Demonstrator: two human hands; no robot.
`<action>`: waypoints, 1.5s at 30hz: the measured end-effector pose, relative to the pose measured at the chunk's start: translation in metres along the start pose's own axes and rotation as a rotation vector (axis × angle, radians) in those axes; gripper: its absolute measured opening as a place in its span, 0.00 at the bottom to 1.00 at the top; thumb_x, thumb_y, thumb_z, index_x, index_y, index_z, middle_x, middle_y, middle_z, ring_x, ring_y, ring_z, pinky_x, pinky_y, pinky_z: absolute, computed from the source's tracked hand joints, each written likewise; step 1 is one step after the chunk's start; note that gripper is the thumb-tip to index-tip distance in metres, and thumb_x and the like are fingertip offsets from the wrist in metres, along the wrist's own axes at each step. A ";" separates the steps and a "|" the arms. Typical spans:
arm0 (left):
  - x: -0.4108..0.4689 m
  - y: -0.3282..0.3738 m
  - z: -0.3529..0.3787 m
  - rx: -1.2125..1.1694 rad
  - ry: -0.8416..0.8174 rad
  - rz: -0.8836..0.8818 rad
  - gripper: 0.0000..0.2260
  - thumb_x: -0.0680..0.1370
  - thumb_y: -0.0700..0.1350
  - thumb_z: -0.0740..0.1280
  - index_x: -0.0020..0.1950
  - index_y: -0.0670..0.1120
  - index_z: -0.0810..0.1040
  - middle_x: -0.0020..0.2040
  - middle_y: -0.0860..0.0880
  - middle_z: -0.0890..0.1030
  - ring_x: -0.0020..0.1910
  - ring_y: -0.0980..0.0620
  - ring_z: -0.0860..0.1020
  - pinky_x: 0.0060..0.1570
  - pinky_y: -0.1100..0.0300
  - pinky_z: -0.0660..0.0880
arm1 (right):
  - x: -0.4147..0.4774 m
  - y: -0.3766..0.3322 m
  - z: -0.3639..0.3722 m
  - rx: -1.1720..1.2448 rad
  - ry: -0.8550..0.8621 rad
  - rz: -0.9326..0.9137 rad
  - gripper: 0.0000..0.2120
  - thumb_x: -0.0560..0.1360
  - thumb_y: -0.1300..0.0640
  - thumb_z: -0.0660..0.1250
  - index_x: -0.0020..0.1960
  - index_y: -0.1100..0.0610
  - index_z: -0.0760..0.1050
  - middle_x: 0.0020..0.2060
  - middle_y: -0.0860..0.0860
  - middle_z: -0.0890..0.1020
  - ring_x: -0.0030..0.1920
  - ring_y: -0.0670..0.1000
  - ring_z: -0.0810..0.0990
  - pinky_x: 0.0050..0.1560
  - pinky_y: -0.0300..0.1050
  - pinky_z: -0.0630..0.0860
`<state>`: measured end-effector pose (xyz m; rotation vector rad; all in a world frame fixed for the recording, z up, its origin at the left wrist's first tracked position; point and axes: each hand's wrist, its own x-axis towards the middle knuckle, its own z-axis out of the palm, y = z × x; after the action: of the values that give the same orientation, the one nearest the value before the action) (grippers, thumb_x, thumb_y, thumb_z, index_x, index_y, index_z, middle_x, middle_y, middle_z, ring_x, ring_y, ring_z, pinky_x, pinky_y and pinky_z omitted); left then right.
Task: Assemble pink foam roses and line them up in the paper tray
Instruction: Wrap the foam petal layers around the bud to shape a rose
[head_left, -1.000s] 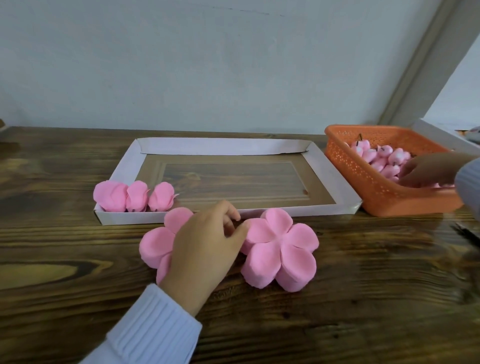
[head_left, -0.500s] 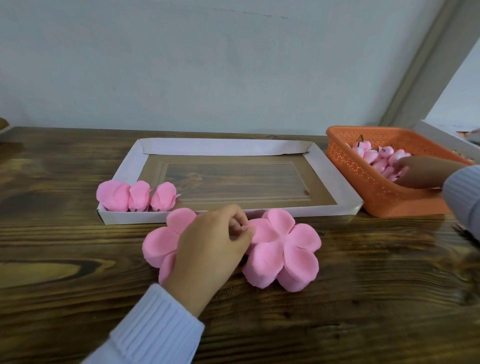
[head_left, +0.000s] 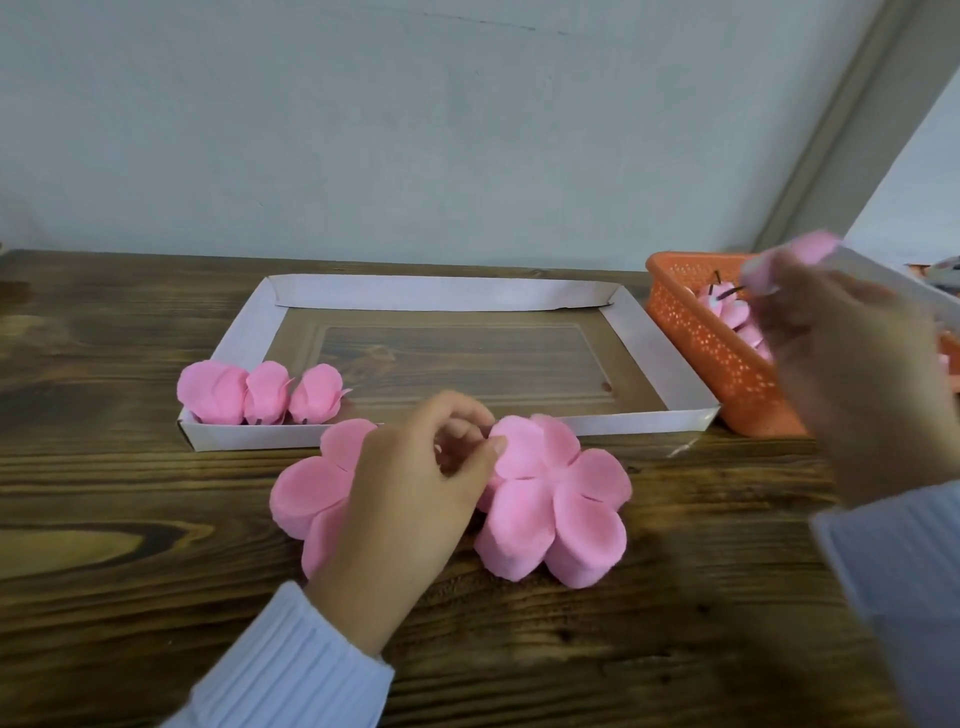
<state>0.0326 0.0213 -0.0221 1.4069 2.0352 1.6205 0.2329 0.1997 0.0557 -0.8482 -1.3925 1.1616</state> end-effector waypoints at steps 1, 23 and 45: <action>0.000 0.001 0.000 -0.061 0.011 0.005 0.10 0.72 0.42 0.73 0.42 0.58 0.78 0.38 0.60 0.81 0.37 0.61 0.80 0.37 0.73 0.73 | -0.015 0.005 0.013 0.104 -0.093 -0.012 0.10 0.75 0.57 0.68 0.36 0.54 0.83 0.35 0.48 0.82 0.40 0.47 0.81 0.47 0.41 0.78; -0.002 0.012 -0.006 -0.784 -0.051 -0.324 0.10 0.74 0.39 0.69 0.40 0.54 0.83 0.38 0.51 0.82 0.43 0.49 0.81 0.40 0.58 0.79 | -0.067 0.045 0.061 0.545 -1.069 0.247 0.13 0.71 0.55 0.75 0.49 0.63 0.79 0.40 0.56 0.82 0.41 0.52 0.81 0.46 0.45 0.77; -0.002 0.011 -0.014 -1.262 -0.456 -0.766 0.07 0.63 0.39 0.77 0.40 0.40 0.85 0.46 0.42 0.85 0.46 0.50 0.84 0.49 0.54 0.81 | -0.075 0.042 0.067 0.200 -0.683 -0.018 0.14 0.69 0.44 0.75 0.50 0.52 0.82 0.45 0.52 0.84 0.46 0.52 0.82 0.48 0.46 0.78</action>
<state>0.0312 0.0101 -0.0086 0.3662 0.7327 1.4722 0.1751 0.1273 -0.0023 -0.2926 -1.7740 1.6322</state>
